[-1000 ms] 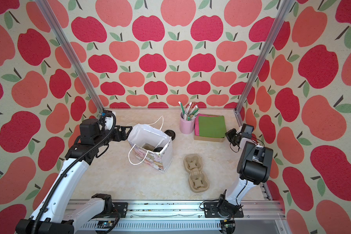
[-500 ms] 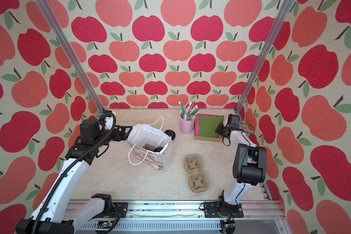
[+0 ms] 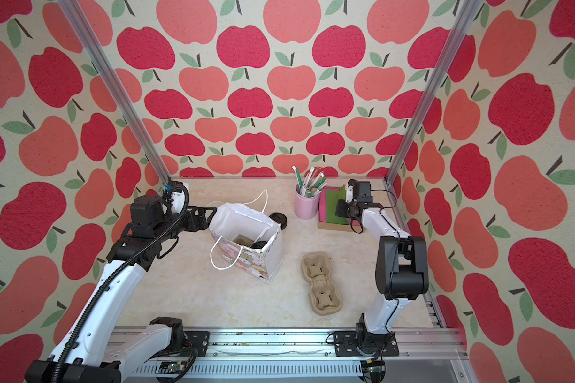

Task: Pack a coffee takeout order
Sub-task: Fold the napkin in the napkin box.

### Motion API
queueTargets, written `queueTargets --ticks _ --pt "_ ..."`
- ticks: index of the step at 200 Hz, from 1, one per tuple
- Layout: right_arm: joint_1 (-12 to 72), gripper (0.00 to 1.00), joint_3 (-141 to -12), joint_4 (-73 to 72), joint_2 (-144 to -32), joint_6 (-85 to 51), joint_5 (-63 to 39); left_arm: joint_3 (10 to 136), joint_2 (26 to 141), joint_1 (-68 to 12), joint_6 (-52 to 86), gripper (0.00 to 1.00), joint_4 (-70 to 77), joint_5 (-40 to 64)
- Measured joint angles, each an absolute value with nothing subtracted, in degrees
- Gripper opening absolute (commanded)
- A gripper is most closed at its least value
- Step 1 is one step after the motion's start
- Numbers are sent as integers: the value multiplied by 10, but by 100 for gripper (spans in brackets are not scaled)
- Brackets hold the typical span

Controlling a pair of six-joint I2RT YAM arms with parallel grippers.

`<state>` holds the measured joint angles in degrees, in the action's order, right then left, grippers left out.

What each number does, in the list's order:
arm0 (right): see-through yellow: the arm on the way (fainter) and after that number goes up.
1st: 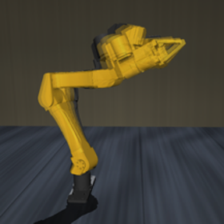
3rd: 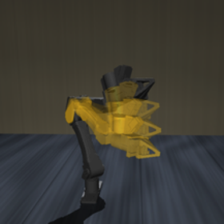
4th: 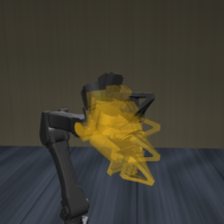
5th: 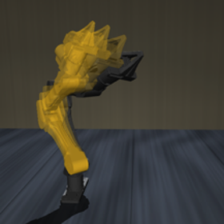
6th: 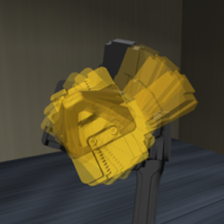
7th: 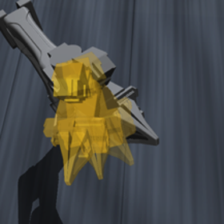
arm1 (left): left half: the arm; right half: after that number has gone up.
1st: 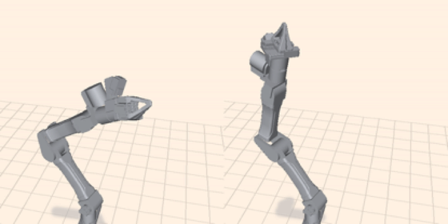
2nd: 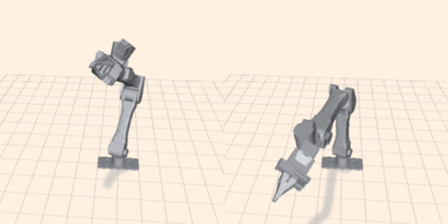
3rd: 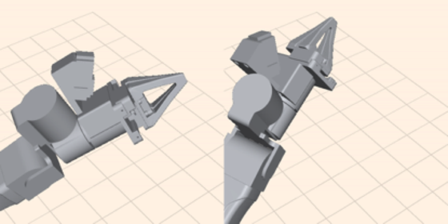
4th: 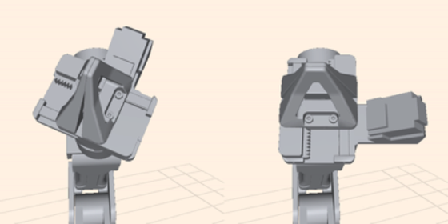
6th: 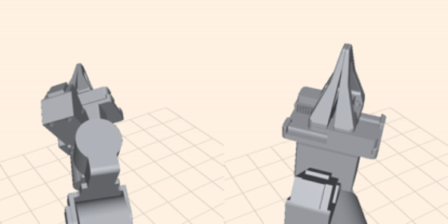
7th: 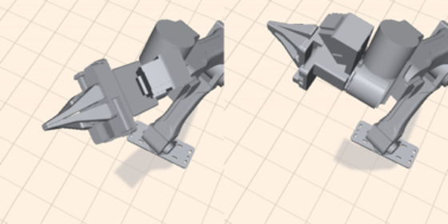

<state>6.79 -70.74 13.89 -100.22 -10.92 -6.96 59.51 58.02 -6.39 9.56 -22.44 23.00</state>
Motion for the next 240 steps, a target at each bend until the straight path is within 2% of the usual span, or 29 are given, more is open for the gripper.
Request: queueTargets --ticks 61,86,179,240 --pt "94 0 -721 147 -1040 -105 -96 595 580 -64 96 90 -224 230" --pt "96 3 -722 152 -1054 -106 -107 595 580 -64 96 90 -224 230" --pt "101 31 -743 186 -1063 -104 -119 592 580 -64 96 90 -224 230" --pt "74 55 -748 213 -985 -79 -106 592 580 -64 96 90 -224 230"
